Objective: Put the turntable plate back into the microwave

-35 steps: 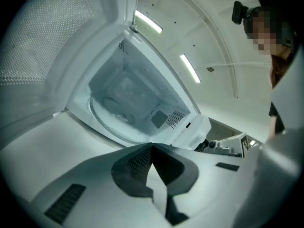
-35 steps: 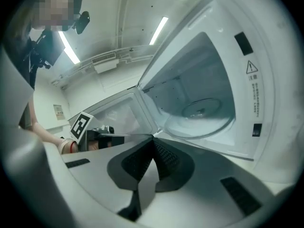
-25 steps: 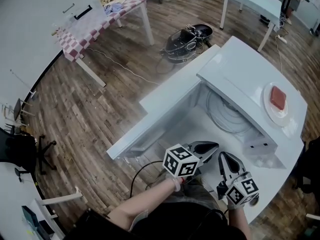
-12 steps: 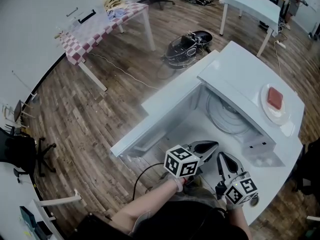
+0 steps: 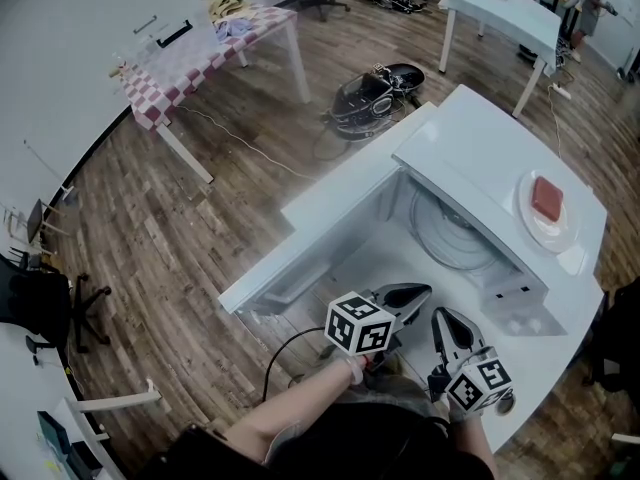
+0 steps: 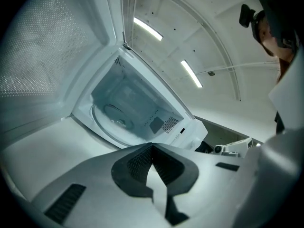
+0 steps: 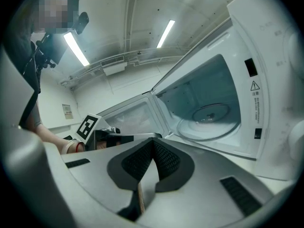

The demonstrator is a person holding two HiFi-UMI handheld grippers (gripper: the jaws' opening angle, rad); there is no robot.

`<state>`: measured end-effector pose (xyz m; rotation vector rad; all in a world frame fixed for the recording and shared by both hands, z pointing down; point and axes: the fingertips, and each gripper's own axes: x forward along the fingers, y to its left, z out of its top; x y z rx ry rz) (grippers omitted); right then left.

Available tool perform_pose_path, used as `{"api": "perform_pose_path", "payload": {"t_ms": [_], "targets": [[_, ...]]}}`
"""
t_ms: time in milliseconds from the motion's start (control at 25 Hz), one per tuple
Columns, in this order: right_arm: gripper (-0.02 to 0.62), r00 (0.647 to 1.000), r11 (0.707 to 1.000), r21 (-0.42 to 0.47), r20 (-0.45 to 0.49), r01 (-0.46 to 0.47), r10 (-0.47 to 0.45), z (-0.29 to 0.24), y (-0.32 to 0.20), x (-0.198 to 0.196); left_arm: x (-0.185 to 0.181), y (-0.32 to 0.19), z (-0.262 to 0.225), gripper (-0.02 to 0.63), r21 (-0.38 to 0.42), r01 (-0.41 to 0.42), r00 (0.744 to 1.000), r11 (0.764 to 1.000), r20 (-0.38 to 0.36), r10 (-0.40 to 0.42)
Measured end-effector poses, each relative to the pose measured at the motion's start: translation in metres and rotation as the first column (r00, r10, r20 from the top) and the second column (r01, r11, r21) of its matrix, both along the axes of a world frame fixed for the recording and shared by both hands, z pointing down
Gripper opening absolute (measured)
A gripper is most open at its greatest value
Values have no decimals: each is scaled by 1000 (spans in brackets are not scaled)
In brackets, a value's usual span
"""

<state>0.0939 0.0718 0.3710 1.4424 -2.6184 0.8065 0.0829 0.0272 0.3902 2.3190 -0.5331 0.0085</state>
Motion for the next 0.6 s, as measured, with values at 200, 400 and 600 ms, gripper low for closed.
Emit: {"api": "perform_pose_path", "payload": {"t_ms": [200, 400, 600], "targets": [[20, 1000, 1000, -15, 9, 0, 0, 5, 2, 3, 4, 0, 4, 12, -18, -3, 1000, 1000, 4, 3], [20, 1000, 1000, -24, 17, 1, -1, 5, 3, 4, 6, 1, 7, 12, -31, -6, 1000, 999, 11, 6], [20, 1000, 999, -35, 19, 5, -4, 8, 4, 5, 6, 1, 11, 12, -46, -2, 1000, 999, 16, 3]]}}
